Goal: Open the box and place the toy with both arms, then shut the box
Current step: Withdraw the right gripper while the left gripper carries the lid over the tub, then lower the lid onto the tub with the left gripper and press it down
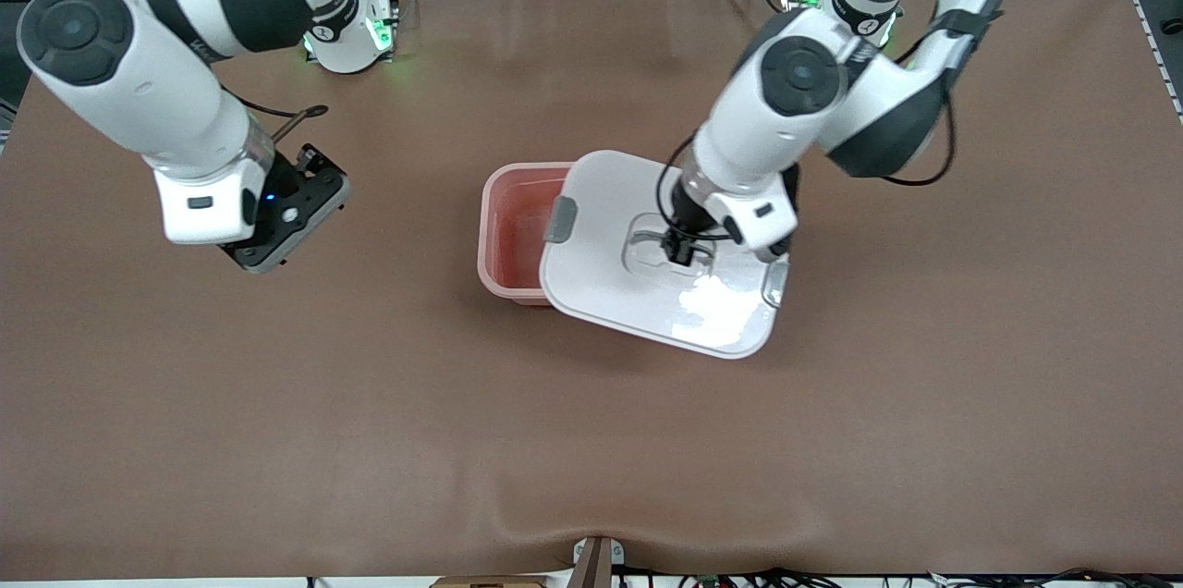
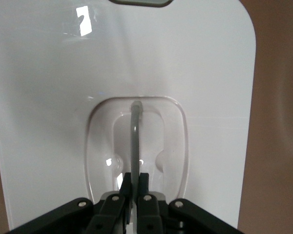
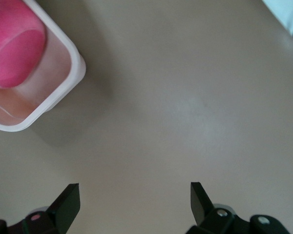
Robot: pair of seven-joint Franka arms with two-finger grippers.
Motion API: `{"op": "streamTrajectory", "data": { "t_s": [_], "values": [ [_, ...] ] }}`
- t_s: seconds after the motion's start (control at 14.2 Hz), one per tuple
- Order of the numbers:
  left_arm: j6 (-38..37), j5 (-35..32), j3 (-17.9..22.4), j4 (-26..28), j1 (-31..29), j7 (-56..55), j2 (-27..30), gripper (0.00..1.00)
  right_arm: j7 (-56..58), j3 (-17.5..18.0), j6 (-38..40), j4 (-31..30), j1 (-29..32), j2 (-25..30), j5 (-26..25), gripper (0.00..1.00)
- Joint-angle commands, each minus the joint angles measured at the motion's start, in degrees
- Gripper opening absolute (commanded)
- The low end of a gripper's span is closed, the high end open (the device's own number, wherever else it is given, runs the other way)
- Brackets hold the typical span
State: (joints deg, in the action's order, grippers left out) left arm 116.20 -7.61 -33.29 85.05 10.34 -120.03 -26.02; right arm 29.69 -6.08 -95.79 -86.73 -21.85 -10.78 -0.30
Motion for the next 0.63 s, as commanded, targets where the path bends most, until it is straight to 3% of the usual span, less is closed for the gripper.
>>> {"op": "streamTrajectory", "data": {
  "t_s": [0.0, 0.42, 0.56],
  "values": [
    [2.9, -4.2, 0.4, -0.3, 3.0, -8.6, -1.1, 0.0, -2.7, 2.5, 0.8, -0.5, 6.4, 0.6, -0.1, 1.0],
    [5.7, -15.0, 0.5, -0.5, 8.9, -21.9, -4.9, 0.0, -4.1, 1.1, 1.9, -0.1, 11.3, 3.3, 0.1, 1.0],
    [6.3, -17.3, 0.6, -0.6, 10.7, -24.7, -6.3, 0.0, -14.1, 1.3, 2.9, -0.1, 12.6, 4.6, 0.6, 1.0]
  ]
}}
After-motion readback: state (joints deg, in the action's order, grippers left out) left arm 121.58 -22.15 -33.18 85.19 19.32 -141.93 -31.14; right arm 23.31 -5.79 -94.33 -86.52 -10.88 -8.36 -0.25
